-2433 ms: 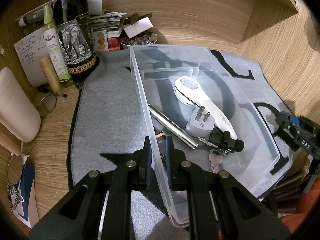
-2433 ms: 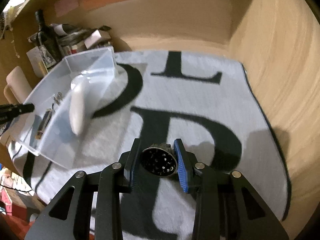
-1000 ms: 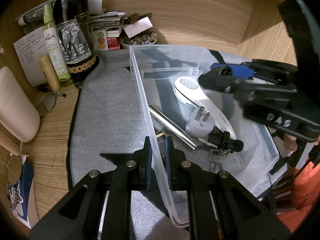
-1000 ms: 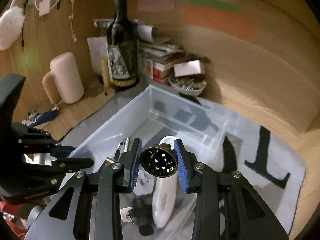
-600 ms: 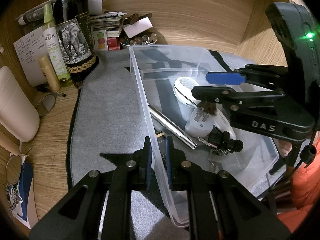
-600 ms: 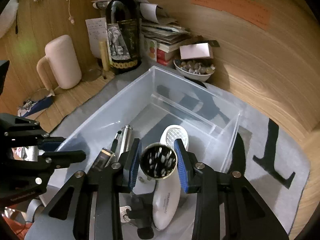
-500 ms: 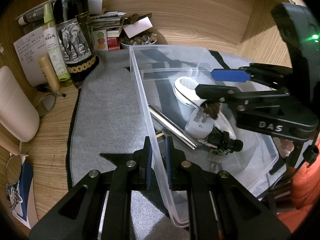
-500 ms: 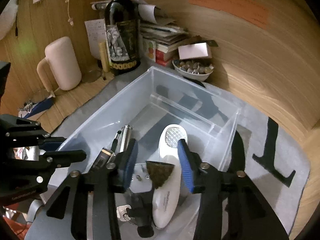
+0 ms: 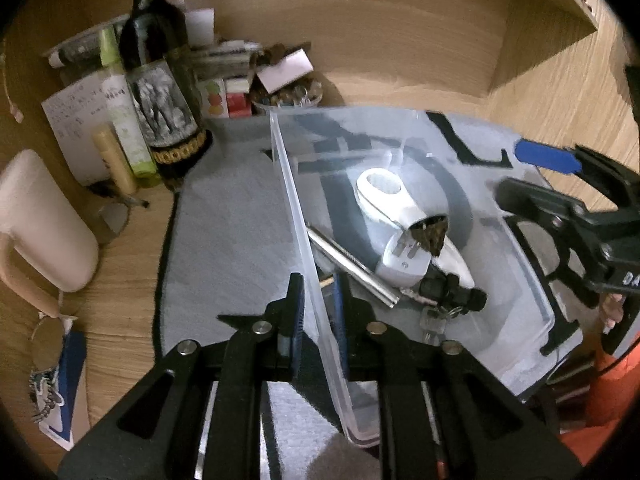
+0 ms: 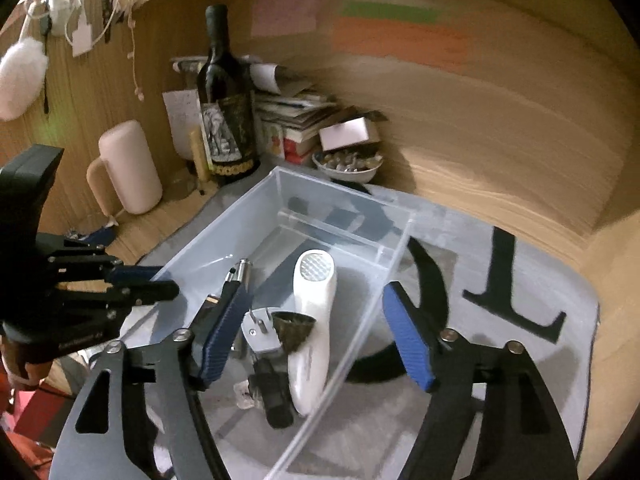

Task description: Organize rigid objects

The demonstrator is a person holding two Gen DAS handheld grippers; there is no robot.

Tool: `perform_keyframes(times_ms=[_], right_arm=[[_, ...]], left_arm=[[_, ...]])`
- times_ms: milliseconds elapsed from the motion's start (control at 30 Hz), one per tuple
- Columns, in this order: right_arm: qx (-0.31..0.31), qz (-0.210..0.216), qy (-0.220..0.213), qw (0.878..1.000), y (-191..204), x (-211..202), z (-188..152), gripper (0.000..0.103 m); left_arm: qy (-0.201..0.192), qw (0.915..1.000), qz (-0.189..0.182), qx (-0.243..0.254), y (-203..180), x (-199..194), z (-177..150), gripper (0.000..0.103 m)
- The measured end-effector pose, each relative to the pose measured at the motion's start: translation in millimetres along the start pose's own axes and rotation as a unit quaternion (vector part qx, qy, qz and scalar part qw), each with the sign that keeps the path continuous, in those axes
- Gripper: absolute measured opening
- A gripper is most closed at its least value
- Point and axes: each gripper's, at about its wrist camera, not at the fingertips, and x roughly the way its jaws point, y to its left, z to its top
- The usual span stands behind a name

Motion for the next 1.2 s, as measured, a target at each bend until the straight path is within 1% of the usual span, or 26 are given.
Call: perform_keyframes(times_ms=[33,100,133,167,267,333,400,467,500,533,567,633,733,833,967,1033,1200], right_arm=[[0.002,-0.003,-0.006,1.000,0,-5,-2,0.073],[0.007,-0.008,-0.019,1.000,-2,-17,-5,0.074],[0.011,-0.010,-0.024,1.000,-2,-22,-6,0.076],[0.015,-0.014,-0.034,0.999,-4,-30,-8,0.082],[0.024,-0.025,-0.057,0.998,-6,-47,-13,0.085],[0.032,-0.031,-0.070,0.997,-9,-59,-16,0.085],[0.039,-0.038,-0.082,0.995,-9,-70,-20,0.087],[0.043,-0.045,-0.095,0.994,-9,-80,-25,0.094],[0.045,-0.050,-0.103,0.992,-8,-85,-27,0.096],[0.048,-0.058,-0.114,0.991,-8,-91,-30,0.101],[0.049,-0.063,-0.121,0.989,-7,-95,-32,0.103],[0.048,-0.076,-0.137,0.987,-5,-104,-36,0.103],[0.045,-0.085,-0.152,0.984,-1,-113,-43,0.103],[0.041,-0.094,-0.165,0.981,3,-120,-48,0.103],[0.048,-0.099,-0.173,0.979,4,-122,-56,0.103],[0.053,-0.097,-0.176,0.978,4,-122,-60,0.103],[0.070,-0.093,-0.183,0.976,-1,-124,-67,0.103]], left_arm=[[-0.007,1.0000,0.003,0.000,-1,-4,1,0.022],[-0.028,0.9996,0.007,0.002,-4,-16,3,0.023],[-0.038,0.9992,0.007,0.003,-6,-22,4,0.024],[-0.050,0.9987,0.006,0.004,-8,-28,5,0.026],[-0.091,0.9958,0.008,0.012,-19,-47,5,0.037],[-0.121,0.9924,0.014,0.018,-28,-59,3,0.049],[-0.147,0.9888,0.014,0.020,-35,-70,0,0.056],[-0.167,0.9856,0.013,0.021,-42,-78,-3,0.063],[-0.177,0.9839,0.011,0.021,-45,-82,-5,0.068],[-0.187,0.9822,0.011,0.020,-48,-86,-7,0.072],[-0.196,0.9804,0.010,0.018,-50,-88,-9,0.074],[-0.218,0.9759,0.009,0.014,-55,-96,-14,0.084],[-0.248,0.9686,0.009,0.007,-60,-105,-21,0.095],[-0.272,0.9623,0.002,-0.002,-63,-112,-26,0.101],[-0.287,0.9580,0.001,-0.004,-68,-115,-30,0.102],[-0.289,0.9572,0.002,-0.005,-70,-115,-32,0.102],[-0.285,0.9584,-0.005,-0.010,-72,-111,-35,0.102]])
